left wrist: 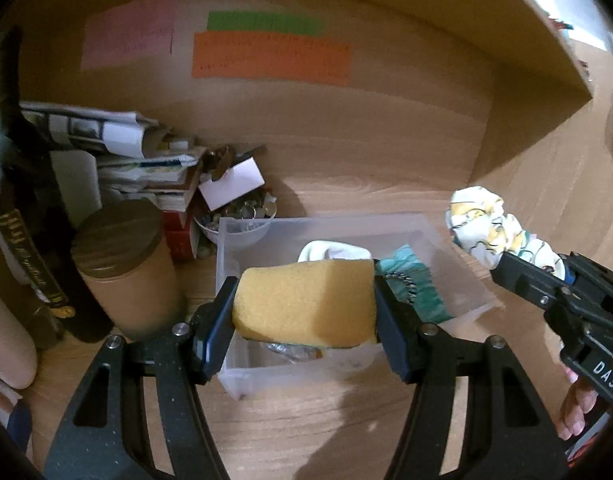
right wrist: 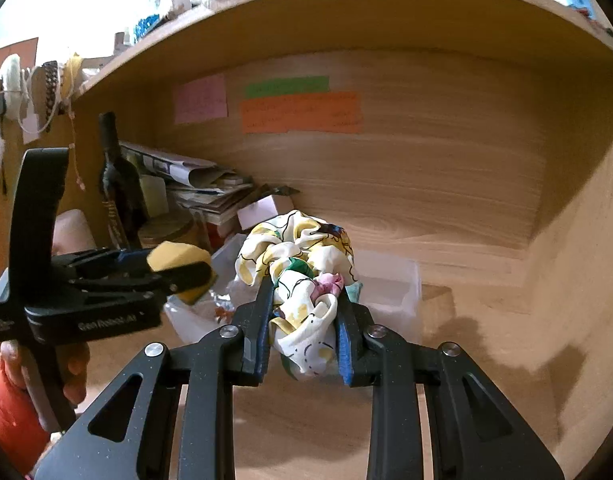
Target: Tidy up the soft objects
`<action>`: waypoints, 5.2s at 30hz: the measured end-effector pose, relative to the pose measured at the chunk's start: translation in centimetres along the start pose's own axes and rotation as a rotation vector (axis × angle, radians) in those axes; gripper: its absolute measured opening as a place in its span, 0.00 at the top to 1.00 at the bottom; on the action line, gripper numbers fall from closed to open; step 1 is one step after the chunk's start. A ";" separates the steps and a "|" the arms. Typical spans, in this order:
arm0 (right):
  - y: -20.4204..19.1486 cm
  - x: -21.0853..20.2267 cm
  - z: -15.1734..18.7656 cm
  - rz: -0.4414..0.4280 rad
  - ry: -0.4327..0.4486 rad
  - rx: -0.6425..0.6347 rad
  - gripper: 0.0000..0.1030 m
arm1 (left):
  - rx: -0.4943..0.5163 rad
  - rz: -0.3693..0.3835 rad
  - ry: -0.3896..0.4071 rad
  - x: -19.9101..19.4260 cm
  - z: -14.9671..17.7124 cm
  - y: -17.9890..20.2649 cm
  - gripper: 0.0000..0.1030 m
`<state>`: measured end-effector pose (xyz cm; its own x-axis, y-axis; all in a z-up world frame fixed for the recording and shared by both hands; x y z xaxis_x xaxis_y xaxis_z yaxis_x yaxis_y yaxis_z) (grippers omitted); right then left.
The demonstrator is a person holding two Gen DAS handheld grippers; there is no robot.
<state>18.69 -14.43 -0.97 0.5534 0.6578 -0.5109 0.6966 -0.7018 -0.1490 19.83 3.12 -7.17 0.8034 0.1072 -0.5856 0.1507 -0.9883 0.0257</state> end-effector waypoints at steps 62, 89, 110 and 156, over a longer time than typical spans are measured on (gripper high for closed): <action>-1.2 -6.7 -1.8 0.040 0.148 -0.067 0.15 | 0.032 -0.034 0.317 -12.9 0.5 -0.8 0.01; -3.7 -10.0 -1.2 0.035 0.232 -0.088 0.00 | 0.043 -0.004 0.379 -16.2 1.8 0.3 0.00; -3.9 -10.0 -1.1 0.041 0.230 -0.089 0.00 | 0.037 0.000 0.373 -15.9 1.9 0.3 0.00; -3.7 -9.4 -0.7 0.035 0.215 -0.065 0.00 | -0.002 0.018 0.357 -15.6 1.9 0.0 0.00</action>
<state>11.26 -17.84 5.01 0.6577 0.6810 -0.3219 0.6992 -0.7109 -0.0754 6.17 1.26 0.39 0.9566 0.1219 -0.2648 0.1359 -0.9901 0.0353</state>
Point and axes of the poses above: each gripper's, at about its wrist camera, not at the fingertips, and x roughly the way its jaws point, y to its right, z to its underside, the point moved 3 cm from there along x, roughly the way its jaws point, and after that the axes turned 11 degrees about -z, right-handed, at the moved point
